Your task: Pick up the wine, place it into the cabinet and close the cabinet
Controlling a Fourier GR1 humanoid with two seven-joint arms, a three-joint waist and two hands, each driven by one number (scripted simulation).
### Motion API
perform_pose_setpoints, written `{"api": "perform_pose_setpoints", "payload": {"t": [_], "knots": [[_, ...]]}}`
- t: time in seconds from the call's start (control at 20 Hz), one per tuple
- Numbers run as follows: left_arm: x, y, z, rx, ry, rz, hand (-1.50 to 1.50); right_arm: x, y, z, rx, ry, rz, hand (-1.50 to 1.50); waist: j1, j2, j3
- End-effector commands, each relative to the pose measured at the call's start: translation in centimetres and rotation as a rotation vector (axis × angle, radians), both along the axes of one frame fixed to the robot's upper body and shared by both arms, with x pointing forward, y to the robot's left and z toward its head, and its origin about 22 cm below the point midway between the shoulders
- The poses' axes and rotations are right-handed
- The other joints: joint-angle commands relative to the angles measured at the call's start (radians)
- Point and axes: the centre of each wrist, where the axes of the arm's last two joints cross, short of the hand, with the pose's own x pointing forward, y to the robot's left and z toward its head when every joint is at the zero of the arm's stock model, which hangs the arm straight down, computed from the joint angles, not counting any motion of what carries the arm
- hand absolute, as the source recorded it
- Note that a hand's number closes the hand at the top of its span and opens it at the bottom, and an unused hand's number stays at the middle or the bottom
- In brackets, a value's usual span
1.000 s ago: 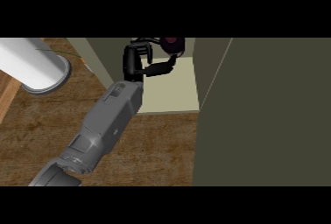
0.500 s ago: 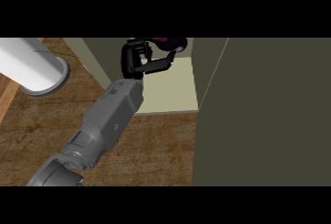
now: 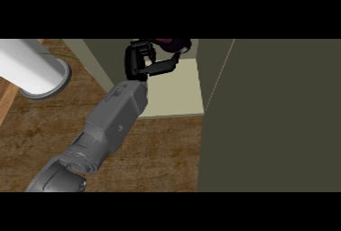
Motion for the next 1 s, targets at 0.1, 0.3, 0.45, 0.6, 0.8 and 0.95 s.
{"api": "perform_pose_setpoints", "payload": {"t": [0.1, 0.3, 0.45, 0.6, 0.8, 0.95], "knots": [[0.0, 1.2, -0.8, 0.059, 0.031, 0.064, -1.5, -0.5, 0.3, 0.7, 0.009, -0.026, 0.019, -1.5, 0.001, 0.01, -0.005], [-0.9, 3.3, -3.1, 0.097, 0.056, 0.05, -1.5, -1.6, -1.1, 0.3, -0.007, -0.036, 0.009, -1.5, -0.007, 0.01, -0.004], [-0.8, 1.7, -2.6, 0.116, 0.073, 0.076, -1.5, -2.2, -0.6, 0.2, 0.008, -0.026, 0.022, -1.5, -0.013, 0.01, -0.004], [-1.3, 2.9, -3.8, 0.161, 0.071, 0.079, -1.5, -1.4, 0.4, 0.5, 0.032, -0.03, 0.005, -1.5, -0.005, 0.011, -0.005], [-1.4, 2.1, -3.7, 0.187, 0.056, 0.092, -1.5, -1.5, -0.1, 0.6, -0.004, -0.043, 0.019, -1.5, -0.017, 0.014, -0.005], [-2.1, 2.7, -5.1, 0.176, 0.079, 0.12, -1.5, -1.6, 0.3, 0.9, 0.002, -0.027, 0.041, -1.5, -0.019, 0.016, -0.006]]}}
